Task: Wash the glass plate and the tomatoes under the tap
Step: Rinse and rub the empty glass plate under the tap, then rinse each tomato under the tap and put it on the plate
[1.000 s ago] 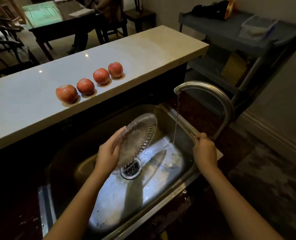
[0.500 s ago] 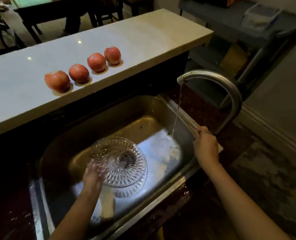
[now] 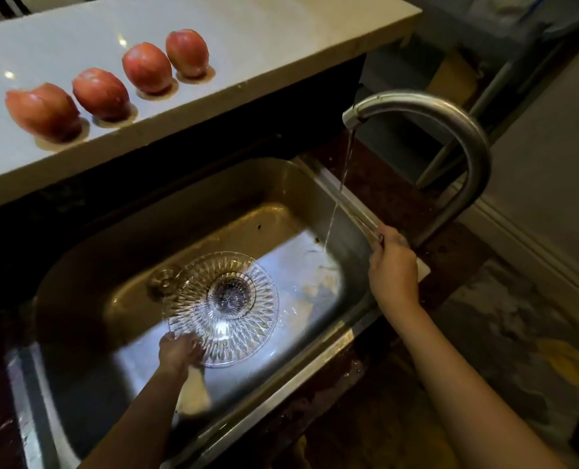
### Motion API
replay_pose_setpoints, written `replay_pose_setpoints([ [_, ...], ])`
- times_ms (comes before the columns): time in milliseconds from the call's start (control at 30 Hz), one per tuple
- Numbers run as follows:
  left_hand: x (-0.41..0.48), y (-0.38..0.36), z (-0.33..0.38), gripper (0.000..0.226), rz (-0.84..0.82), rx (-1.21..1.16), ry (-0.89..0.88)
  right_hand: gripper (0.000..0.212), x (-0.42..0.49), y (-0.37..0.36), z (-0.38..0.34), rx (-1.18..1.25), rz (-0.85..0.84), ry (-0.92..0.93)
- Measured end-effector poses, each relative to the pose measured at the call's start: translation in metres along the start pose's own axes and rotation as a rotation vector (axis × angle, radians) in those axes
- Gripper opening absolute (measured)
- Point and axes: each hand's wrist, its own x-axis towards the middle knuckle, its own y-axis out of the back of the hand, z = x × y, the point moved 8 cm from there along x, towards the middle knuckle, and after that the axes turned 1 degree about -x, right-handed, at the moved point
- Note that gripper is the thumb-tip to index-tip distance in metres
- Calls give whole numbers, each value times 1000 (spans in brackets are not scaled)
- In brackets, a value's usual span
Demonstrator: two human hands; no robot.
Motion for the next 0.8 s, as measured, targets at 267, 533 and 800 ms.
replay_pose_setpoints([
  [267, -21, 6, 20, 48, 187, 649, 20, 34, -2, 7, -4, 10, -45, 30],
  [533, -121, -19, 182, 45, -90, 973, -501, 29, -10, -7, -113, -15, -290, 451],
  [800, -255, 18, 326, 35, 94, 1048, -892, 33, 23, 12, -247, -24, -383, 641],
])
